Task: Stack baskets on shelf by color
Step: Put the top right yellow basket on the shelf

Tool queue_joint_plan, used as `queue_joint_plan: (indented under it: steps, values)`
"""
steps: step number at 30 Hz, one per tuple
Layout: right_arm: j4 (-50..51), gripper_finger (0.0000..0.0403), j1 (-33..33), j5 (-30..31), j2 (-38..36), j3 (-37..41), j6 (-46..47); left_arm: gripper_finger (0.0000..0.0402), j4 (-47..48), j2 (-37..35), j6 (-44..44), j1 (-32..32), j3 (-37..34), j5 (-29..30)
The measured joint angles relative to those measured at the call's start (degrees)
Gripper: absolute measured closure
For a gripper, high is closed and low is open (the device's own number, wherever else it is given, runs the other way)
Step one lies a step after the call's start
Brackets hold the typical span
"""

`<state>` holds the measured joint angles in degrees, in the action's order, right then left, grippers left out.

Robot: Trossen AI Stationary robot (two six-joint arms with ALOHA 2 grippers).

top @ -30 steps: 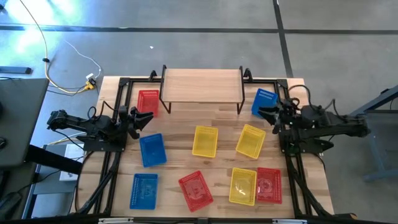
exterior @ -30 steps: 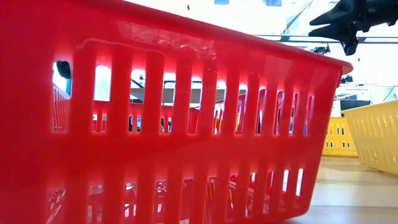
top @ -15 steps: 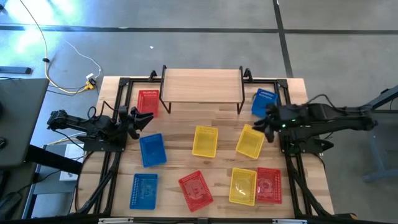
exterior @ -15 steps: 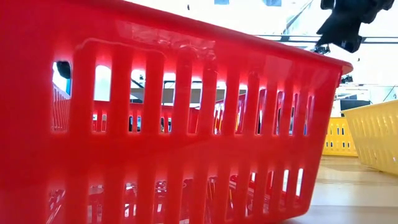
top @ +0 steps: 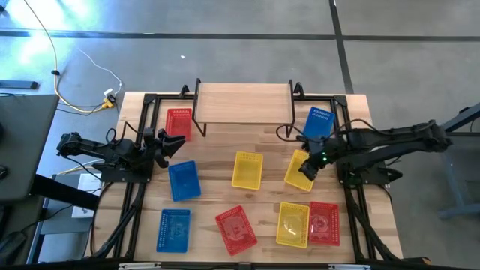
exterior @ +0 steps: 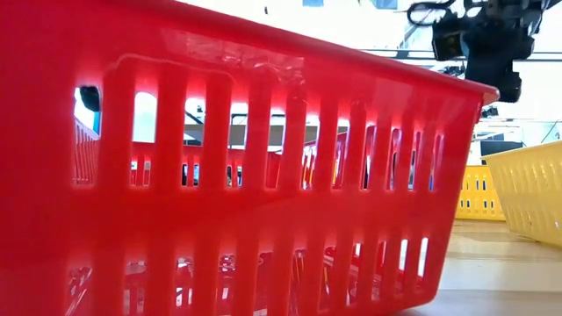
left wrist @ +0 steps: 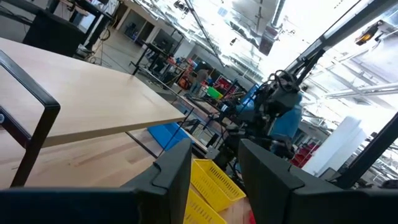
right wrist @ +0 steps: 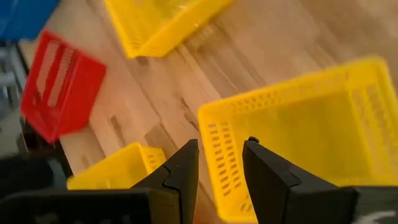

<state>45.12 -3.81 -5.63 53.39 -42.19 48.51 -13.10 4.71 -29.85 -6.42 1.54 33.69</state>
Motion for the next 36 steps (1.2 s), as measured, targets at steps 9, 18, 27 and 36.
queue_joint_plan:
  steps: [9,18,27,36]
  values:
    - [-0.39,0.0292,-0.12,-6.34,4.84,0.00,9.96,0.0275,0.00,0.00,0.02,0.00,0.00,0.02]
    - [-1.62,0.0293,-5.15,-4.60,8.33,0.00,9.29,0.0275,0.00,0.00,0.02,0.00,0.00,0.17]
    - [-1.73,0.0293,-8.18,-2.18,12.44,0.00,2.37,0.0275,-0.02,0.00,0.02,0.00,0.00,0.20]
    - [-3.48,0.0293,-11.04,-1.87,17.70,0.00,-2.73,0.0275,-0.02,0.00,0.02,0.00,0.00,0.20]
